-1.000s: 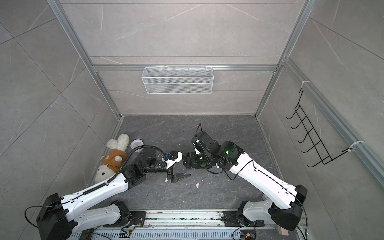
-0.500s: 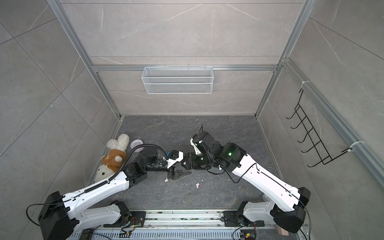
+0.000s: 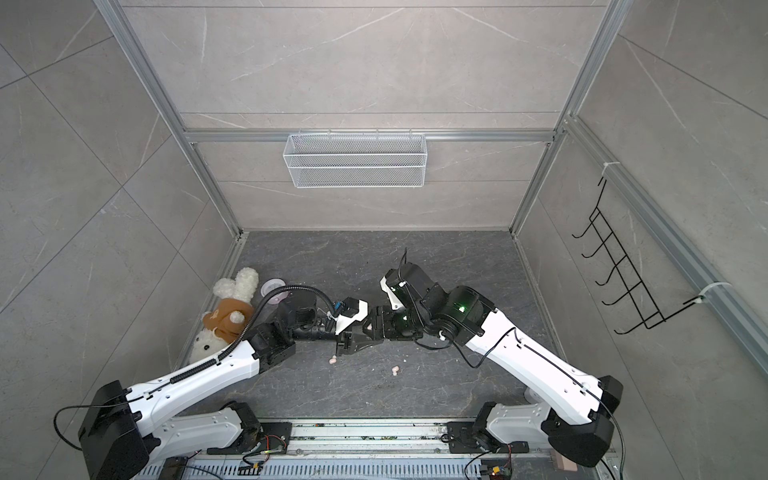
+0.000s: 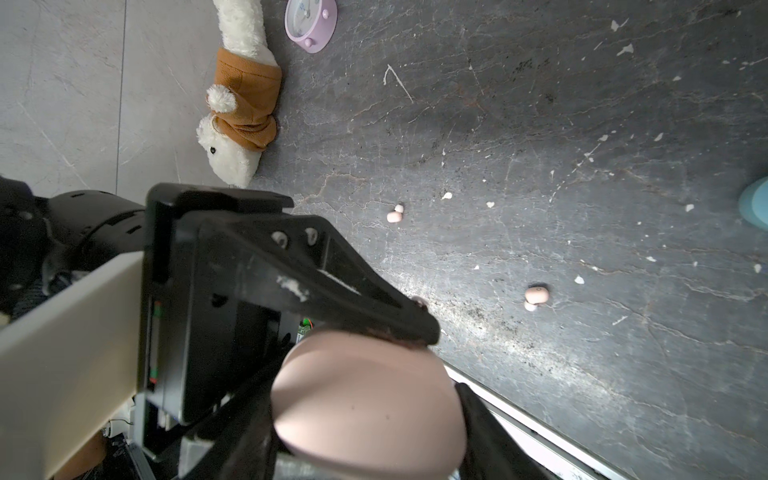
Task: Insert the wireless bluetooth earbuds into the charging case
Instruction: 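Grip the pink case with the left gripper while the right gripper releases it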
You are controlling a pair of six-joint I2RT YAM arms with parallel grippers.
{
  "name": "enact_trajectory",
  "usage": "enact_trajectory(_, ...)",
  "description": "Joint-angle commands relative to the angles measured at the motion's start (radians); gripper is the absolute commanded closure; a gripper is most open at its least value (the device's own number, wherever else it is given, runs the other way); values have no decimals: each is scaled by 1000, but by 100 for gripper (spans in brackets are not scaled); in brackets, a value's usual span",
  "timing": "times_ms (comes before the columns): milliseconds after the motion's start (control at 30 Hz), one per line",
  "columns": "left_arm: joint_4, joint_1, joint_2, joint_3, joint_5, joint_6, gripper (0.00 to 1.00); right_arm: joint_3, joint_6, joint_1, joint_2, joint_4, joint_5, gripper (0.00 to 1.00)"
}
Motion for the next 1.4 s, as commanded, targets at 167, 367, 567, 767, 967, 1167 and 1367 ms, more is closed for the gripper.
enact_trajectory(167,0,-8,-4,45,78,35,48,-11,17,-4,-25,53,21,37)
enact_trajectory(367,33,-8,-11,24,94,20,44,-29,25,-16,-46,84,-21,37)
enact_trajectory(567,43,-8,-12,32,107,18,49,-37,29,-19,-49,98,-37,37)
enact_trajectory(767,28,-8,-17,38,113,25,54,-35,29,-18,-45,102,-44,37)
enact_trajectory(967,28,-9,-21,37,112,25,59,-32,32,-18,-39,105,-54,37)
enact_trajectory(1167,28,-8,-23,40,113,23,63,-42,34,-18,-36,107,-62,34)
enact_trajectory(1367,29,-8,-23,37,113,19,66,-48,40,-22,-48,101,-48,27)
